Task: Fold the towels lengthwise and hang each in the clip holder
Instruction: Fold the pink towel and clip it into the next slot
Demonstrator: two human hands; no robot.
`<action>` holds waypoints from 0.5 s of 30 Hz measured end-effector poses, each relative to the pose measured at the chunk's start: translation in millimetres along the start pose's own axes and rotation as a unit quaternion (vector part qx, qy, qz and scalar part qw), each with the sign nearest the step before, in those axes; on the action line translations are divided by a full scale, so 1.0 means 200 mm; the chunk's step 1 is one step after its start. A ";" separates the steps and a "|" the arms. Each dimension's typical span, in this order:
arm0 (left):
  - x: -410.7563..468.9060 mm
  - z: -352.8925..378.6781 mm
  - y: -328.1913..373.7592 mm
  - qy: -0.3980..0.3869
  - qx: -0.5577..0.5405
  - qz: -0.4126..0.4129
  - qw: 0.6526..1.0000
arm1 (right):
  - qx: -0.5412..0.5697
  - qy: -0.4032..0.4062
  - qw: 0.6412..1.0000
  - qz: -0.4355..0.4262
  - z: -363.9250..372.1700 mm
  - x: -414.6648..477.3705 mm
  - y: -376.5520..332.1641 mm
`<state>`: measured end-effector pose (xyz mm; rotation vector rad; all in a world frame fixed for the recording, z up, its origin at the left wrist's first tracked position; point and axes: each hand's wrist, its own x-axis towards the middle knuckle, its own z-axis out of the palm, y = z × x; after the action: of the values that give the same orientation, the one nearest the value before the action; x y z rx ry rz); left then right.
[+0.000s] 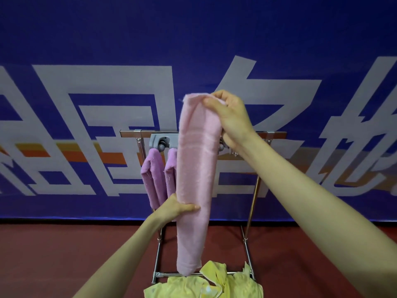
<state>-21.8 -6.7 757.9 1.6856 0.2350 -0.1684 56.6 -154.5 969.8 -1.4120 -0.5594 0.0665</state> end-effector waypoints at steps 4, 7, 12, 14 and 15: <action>0.02 0.01 -0.11 -0.042 0.020 -0.020 0.999 | 0.057 0.051 0.997 0.001 -0.03 0.05 -0.07; 0.01 0.00 -0.18 -0.055 0.019 -0.046 0.997 | 0.086 0.093 0.992 0.002 -0.06 0.07 -0.10; 0.00 -0.03 -0.20 -0.067 -0.007 -0.062 0.996 | 0.108 0.136 0.985 0.007 -0.13 0.08 -0.08; 0.00 -0.04 -0.19 -0.069 -0.018 -0.063 0.995 | 0.107 0.148 0.983 0.008 -0.14 0.08 -0.06; 0.00 -0.05 -0.18 -0.070 -0.028 -0.065 0.995 | 0.099 0.151 0.984 0.006 -0.15 0.08 -0.05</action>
<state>-31.2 6.9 725.6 1.5963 0.2425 -0.3731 79.8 -178.5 983.0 -1.2028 -0.2839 -0.0808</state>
